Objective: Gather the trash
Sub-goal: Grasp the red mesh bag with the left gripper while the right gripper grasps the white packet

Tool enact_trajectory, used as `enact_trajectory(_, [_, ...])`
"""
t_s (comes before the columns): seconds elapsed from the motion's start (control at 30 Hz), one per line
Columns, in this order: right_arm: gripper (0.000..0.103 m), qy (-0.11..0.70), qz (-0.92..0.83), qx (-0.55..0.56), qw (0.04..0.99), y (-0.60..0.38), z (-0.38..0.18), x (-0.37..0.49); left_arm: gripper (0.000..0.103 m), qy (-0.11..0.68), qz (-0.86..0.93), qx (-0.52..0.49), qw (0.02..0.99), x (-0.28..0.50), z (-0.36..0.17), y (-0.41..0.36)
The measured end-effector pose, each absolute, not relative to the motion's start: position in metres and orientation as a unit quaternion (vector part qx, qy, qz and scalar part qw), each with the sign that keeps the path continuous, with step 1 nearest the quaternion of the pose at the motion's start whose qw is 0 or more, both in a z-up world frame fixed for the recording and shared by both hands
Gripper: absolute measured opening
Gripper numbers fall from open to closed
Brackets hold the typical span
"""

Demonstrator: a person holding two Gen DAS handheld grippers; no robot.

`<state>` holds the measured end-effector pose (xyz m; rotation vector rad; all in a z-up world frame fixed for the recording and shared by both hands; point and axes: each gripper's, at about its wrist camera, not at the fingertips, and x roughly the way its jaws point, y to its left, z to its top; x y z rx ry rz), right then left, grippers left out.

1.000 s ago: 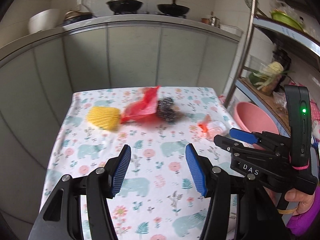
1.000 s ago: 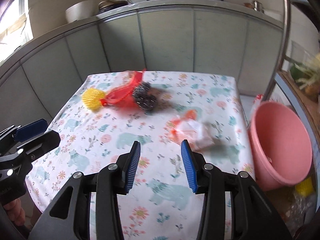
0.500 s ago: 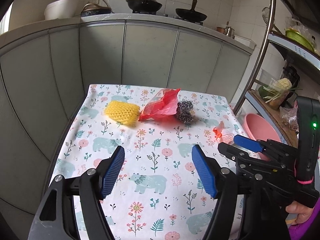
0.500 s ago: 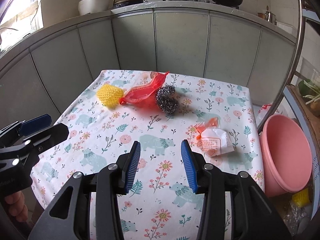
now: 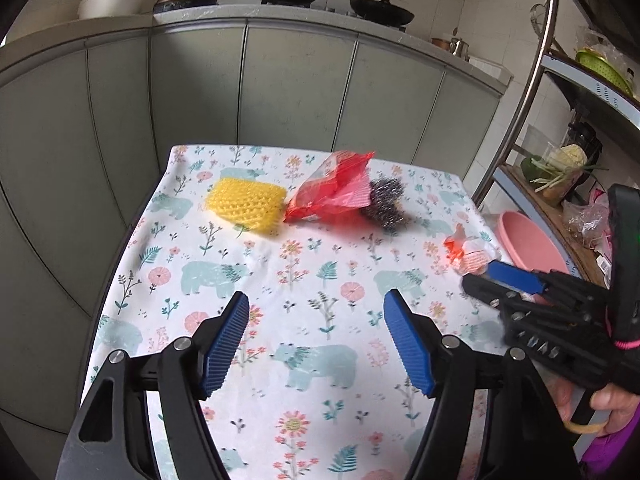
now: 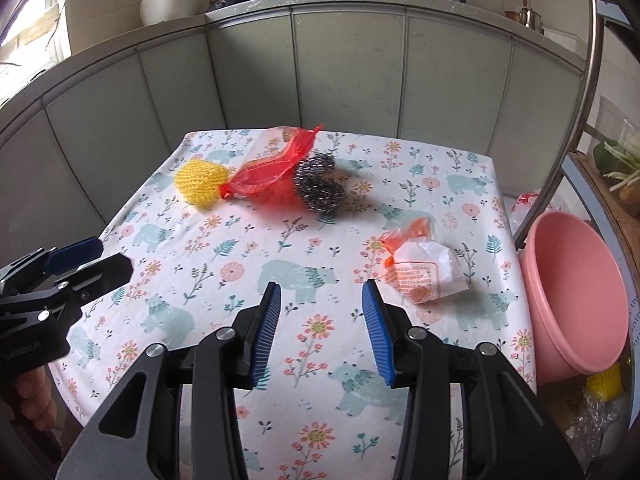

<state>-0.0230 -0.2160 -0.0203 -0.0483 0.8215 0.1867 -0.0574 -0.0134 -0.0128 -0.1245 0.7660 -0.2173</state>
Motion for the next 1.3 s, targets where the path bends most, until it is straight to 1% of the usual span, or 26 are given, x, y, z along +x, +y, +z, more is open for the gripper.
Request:
enact_trajectory(0.27, [0.043, 0.396, 0.071, -0.021, 0.915, -0.237, -0.027, -0.017, 0.069, 0.376, -0.088, -0.065, 0.92, -0.043, -0.024, 0.03])
enact_trajectory(0.47, [0.043, 0.398, 0.071, -0.003, 0.915, -0.25, -0.031, -0.009, 0.068, 0.391, -0.071, -0.091, 0.913, -0.012, -0.025, 0.056])
enact_trajectory(0.8, [0.043, 0.389, 0.069, 0.024, 0.918, -0.272, -0.026, -0.005, 0.068, 0.434, -0.059, -0.135, 0.889, 0.074, -0.031, 0.043])
enact_trajectory(0.97, [0.043, 0.39, 0.054, 0.032, 0.919, -0.285, -0.027, 0.0, 0.068, 0.445, -0.033, -0.128, 0.886, 0.11, -0.041, 0.032])
enact_trajectory(1.07, [0.043, 0.391, 0.048, 0.034, 0.919, -0.288, -0.027, 0.002, 0.068, 0.447, -0.02, -0.107, 0.888, 0.123, -0.046, 0.025])
enact_trajectory(1.23, [0.043, 0.395, 0.045, 0.033, 0.917, -0.289, -0.03, 0.005, 0.05, 0.455, -0.02, -0.084, 0.886, 0.132, -0.059, 0.018])
enact_trajectory(1.27, [0.043, 0.398, 0.045, 0.033, 0.916, -0.288, -0.031, 0.006, 0.044, 0.452, -0.016, -0.08, 0.888, 0.132, -0.06, 0.018])
enact_trajectory(1.3, [0.043, 0.399, 0.045, 0.032, 0.915, -0.288, -0.032, 0.006, 0.034, 0.448, -0.013, -0.076, 0.891, 0.131, -0.061, 0.018])
